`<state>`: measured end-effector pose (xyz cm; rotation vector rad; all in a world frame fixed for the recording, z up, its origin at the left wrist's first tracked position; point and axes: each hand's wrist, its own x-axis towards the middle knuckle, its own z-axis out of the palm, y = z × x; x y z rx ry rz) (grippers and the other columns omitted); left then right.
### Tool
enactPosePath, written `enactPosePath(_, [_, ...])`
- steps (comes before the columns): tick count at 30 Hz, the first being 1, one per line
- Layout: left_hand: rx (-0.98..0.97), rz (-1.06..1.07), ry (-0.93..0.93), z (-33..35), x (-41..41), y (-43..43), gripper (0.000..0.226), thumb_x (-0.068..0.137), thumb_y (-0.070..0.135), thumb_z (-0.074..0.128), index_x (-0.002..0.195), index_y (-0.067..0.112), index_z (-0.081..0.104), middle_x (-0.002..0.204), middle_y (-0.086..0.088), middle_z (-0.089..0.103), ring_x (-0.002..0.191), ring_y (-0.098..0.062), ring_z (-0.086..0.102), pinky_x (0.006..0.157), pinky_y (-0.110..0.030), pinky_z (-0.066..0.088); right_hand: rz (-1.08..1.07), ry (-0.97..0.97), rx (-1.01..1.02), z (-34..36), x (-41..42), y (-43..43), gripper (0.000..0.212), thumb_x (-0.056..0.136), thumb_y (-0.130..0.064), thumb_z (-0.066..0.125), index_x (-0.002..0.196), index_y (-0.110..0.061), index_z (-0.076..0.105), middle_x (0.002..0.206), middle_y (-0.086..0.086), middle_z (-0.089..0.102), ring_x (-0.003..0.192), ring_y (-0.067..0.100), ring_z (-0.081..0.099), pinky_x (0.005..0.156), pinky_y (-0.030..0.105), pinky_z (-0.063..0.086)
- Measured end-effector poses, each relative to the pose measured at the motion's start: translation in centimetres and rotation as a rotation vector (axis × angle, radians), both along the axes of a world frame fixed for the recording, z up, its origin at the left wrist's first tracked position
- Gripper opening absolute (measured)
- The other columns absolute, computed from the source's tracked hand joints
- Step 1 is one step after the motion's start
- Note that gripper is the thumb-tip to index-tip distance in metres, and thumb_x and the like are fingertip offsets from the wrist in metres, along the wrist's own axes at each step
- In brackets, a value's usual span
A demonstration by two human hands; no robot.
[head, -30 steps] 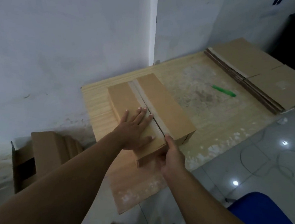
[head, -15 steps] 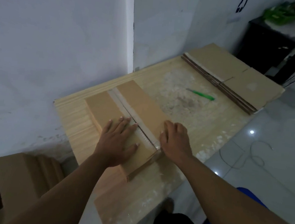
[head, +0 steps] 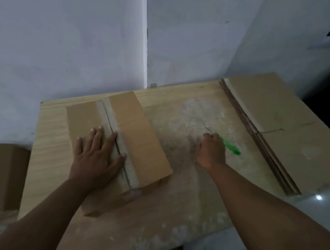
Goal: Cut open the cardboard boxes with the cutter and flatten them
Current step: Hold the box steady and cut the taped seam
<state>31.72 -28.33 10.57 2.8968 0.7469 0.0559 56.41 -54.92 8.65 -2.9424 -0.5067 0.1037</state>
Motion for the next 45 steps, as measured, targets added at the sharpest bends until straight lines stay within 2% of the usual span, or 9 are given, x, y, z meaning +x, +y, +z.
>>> enactPosePath(11, [-0.002, 0.071, -0.009, 0.5, 0.2, -0.5, 0.081, 0.096, 0.079, 0.014, 0.165, 0.037, 0.006, 0.174, 0.004, 0.003, 0.159, -0.013, -0.007, 0.129, -0.049, 0.003, -0.056, 0.056, -0.212, -2.3, 6.1, -4.1, 0.026, 0.097, -0.018, 0.05, 0.121, -0.01, 0.054, 0.123, 0.015, 0.055, 0.118, 0.036, 0.051, 0.098, 0.045, 0.04])
enactPosePath(16, [-0.014, 0.124, -0.019, 0.6, 0.8, -0.6, 0.08, 0.098, 0.077, 0.013, 0.166, 0.034, 0.005, 0.174, 0.006, 0.001, 0.159, -0.011, -0.009, 0.129, -0.046, 0.001, 0.061, 0.171, 0.252, 0.7, 3.1, 1.4, 0.02, 0.095, -0.015, 0.056, 0.112, -0.004, 0.057, 0.116, 0.021, 0.05, 0.097, 0.042, 0.057, 0.079, 0.045, 0.048])
enactPosePath(21, [-0.027, 0.134, 0.004, 0.8, 1.0, -0.8, 0.08, 0.098, 0.075, 0.014, 0.166, 0.033, 0.003, 0.174, 0.004, -0.002, 0.158, -0.013, -0.012, 0.129, -0.047, -0.001, 0.22, 0.233, 0.579, 6.7, -2.1, 11.9, 0.016, 0.093, -0.008, 0.055, 0.109, -0.006, 0.057, 0.106, 0.018, 0.058, 0.092, 0.035, 0.057, 0.067, 0.031, 0.031])
enactPosePath(25, [-0.042, 0.164, -0.011, 1.1, 1.8, -0.6, 0.081, 0.098, 0.073, 0.016, 0.166, 0.031, 0.005, 0.174, 0.004, 0.001, 0.159, -0.013, -0.009, 0.128, -0.049, 0.001, 0.334, 0.381, 0.595, 8.5, -6.8, 18.0, 0.016, 0.097, -0.015, 0.052, 0.113, -0.014, 0.053, 0.099, 0.008, 0.065, 0.086, 0.027, 0.06, 0.064, 0.028, 0.031])
enactPosePath(30, [-0.066, 0.127, 0.008, 1.0, 2.6, 3.0, 0.081, 0.102, 0.068, 0.015, 0.166, 0.02, 0.003, 0.173, 0.001, -0.005, 0.158, -0.015, -0.014, 0.128, -0.05, -0.002, 0.11, 0.499, 0.609, 6.9, -8.8, 20.4, 0.025, 0.099, -0.025, 0.047, 0.122, -0.018, 0.055, 0.107, 0.009, 0.068, 0.092, 0.03, 0.064, 0.07, 0.032, 0.045])
enactPosePath(35, [-0.092, 0.101, -0.014, 1.0, 5.3, 8.9, 0.079, 0.101, 0.066, 0.021, 0.166, 0.024, 0.004, 0.174, 0.001, -0.005, 0.159, -0.017, -0.013, 0.127, -0.054, -0.002, 0.084, 0.481, 0.551, 6.2, -8.6, 20.8, 0.018, 0.099, -0.023, 0.044, 0.102, -0.016, 0.061, 0.088, 0.009, 0.066, 0.083, 0.032, 0.061, 0.063, 0.032, 0.037])
enactPosePath(38, [-0.115, 0.103, -0.061, 1.6, 7.2, 11.8, 0.066, 0.104, 0.057, 0.027, 0.163, 0.03, 0.017, 0.17, 0.0, 0.019, 0.159, -0.02, 0.008, 0.126, -0.056, 0.002, 0.067, 0.457, 0.529, 6.3, -8.8, 21.4, 0.028, 0.103, -0.026, 0.04, 0.091, -0.011, 0.06, 0.078, 0.006, 0.061, 0.075, 0.029, 0.056, 0.065, 0.037, 0.041])
enactPosePath(41, [-0.16, 0.177, -0.167, 1.8, 8.4, 13.8, 0.043, 0.104, 0.049, 0.035, 0.142, 0.035, 0.048, 0.137, 0.005, 0.059, 0.131, -0.021, 0.047, 0.116, -0.048, 0.024, 0.079, 0.4, 0.457, 6.6, -8.9, 22.6, 0.025, 0.105, -0.03, 0.038, 0.101, -0.016, 0.058, 0.084, 0.002, 0.06, 0.077, 0.026, 0.054, 0.065, 0.035, 0.037])
enactPosePath(45, [-0.233, 0.244, -0.221, 1.3, 9.2, 15.2, 0.031, 0.103, 0.049, 0.042, 0.121, 0.032, 0.061, 0.116, 0.006, 0.066, 0.113, -0.021, 0.055, 0.098, -0.043, 0.036, 0.131, 0.39, 0.417, 6.8, -8.5, 25.0, 0.014, 0.102, -0.033, 0.044, 0.113, -0.027, 0.05, 0.094, 0.005, 0.067, 0.081, 0.03, 0.064, 0.07, 0.038, 0.052])
